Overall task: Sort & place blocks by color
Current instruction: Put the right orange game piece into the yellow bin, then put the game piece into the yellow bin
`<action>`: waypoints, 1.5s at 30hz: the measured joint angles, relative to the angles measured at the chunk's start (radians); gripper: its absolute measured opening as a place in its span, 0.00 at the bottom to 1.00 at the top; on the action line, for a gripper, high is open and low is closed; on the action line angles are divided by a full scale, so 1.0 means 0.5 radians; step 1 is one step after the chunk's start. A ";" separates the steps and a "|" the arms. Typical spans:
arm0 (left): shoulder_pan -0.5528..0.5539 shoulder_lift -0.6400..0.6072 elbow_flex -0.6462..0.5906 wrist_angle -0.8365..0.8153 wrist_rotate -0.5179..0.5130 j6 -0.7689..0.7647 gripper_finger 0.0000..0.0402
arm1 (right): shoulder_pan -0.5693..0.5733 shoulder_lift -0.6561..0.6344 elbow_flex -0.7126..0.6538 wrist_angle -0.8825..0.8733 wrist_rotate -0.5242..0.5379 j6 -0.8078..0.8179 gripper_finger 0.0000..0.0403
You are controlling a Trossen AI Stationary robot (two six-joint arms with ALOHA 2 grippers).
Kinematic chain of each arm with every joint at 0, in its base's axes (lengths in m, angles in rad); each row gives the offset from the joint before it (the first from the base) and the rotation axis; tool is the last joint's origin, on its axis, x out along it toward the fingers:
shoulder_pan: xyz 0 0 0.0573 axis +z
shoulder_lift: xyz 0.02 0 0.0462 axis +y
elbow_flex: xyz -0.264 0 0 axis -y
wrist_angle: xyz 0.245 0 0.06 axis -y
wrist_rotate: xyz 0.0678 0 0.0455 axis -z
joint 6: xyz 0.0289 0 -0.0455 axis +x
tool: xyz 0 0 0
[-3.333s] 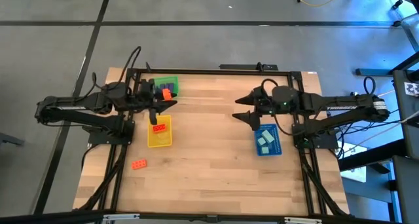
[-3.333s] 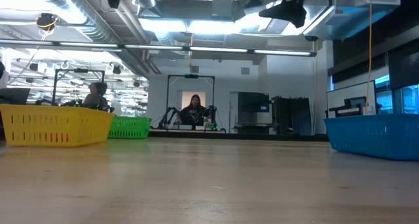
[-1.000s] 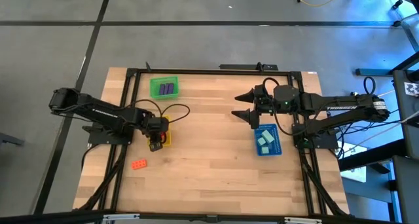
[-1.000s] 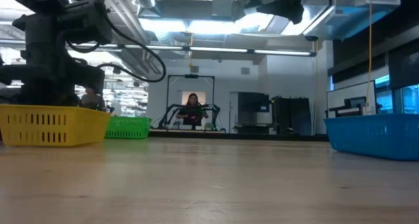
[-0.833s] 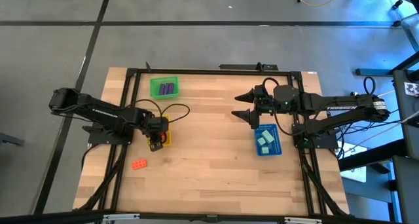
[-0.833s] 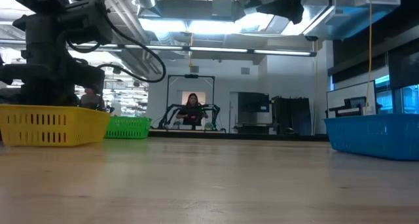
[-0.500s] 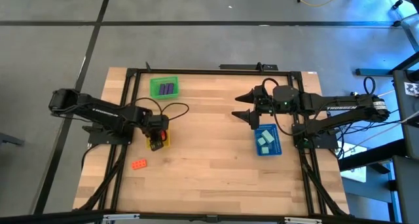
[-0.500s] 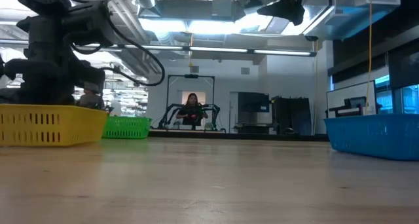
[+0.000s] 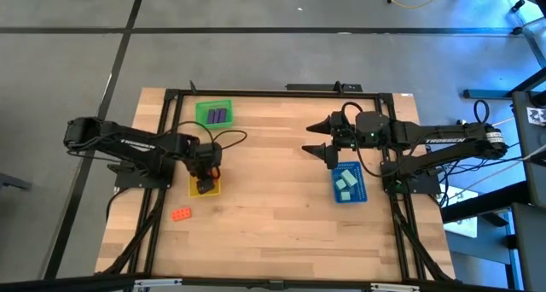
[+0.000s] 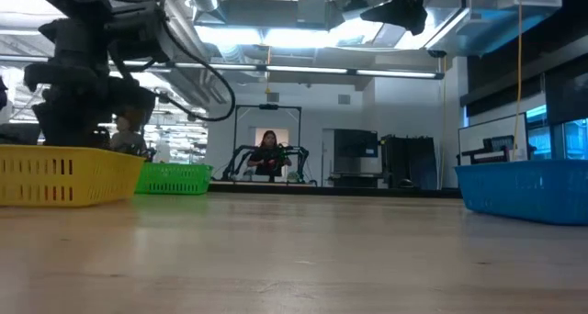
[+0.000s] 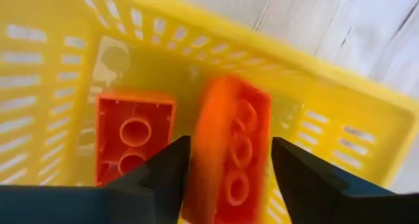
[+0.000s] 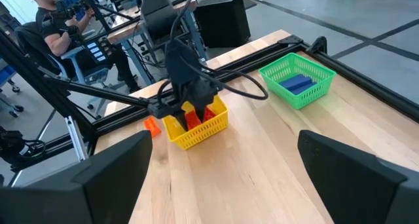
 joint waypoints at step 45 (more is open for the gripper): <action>-0.242 -0.994 0.620 1.192 -0.960 0.531 0.69 | 0.000 0.000 0.000 0.003 -0.003 -0.164 0.96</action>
